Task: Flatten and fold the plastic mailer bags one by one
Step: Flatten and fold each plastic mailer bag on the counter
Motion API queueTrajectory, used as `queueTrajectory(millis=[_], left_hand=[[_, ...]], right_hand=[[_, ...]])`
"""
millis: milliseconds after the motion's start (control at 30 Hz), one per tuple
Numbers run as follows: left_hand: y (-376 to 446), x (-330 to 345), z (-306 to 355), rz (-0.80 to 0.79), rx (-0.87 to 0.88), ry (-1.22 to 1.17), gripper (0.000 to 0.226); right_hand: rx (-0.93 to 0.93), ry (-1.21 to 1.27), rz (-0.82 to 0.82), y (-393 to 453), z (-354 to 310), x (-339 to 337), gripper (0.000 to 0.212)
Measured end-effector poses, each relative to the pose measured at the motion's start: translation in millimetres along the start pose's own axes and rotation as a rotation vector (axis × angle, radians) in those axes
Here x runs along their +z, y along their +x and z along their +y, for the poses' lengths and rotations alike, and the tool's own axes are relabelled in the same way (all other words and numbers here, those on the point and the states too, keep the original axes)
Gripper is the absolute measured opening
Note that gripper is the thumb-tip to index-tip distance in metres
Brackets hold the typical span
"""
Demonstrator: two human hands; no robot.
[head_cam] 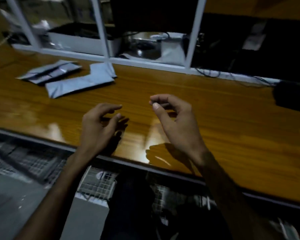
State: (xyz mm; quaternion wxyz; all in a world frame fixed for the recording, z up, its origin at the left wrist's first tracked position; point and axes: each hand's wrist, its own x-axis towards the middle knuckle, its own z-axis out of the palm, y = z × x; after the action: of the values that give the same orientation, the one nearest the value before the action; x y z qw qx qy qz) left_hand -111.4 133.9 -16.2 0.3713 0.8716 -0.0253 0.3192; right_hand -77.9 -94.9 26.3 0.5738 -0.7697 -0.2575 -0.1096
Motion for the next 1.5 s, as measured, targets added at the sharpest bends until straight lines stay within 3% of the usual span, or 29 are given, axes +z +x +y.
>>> queueTrajectory(millis=[200, 500, 700, 900, 1133, 1500], left_hand=[[53, -4, -59, 0.009, -0.116, 0.244, 0.034], [105, -42, -143, 0.214, -0.35, 0.614, 0.05], [111, -41, -162, 0.148, -0.557, 0.587, 0.081], [110, -39, -160, 0.168, -0.551, 0.494, 0.067], [105, -33, -140, 0.201, -0.395, 0.442, 0.035], [77, 48, -48, -0.171, -0.018, 0.203, 0.01]], right_hand=[[-0.051, -0.093, -0.122, 81, 45, 67, 0.024], [-0.016, -0.263, -0.276, 178, 93, 148, 0.043], [0.144, -0.231, -0.273, 229, 104, 194, 0.06], [0.18, -0.106, -0.132, 238, 106, 213, 0.047], [0.188, -0.067, 0.01, 206, 108, 164, 0.038], [0.322, -0.165, 0.149, 100, 122, -26, 0.036]])
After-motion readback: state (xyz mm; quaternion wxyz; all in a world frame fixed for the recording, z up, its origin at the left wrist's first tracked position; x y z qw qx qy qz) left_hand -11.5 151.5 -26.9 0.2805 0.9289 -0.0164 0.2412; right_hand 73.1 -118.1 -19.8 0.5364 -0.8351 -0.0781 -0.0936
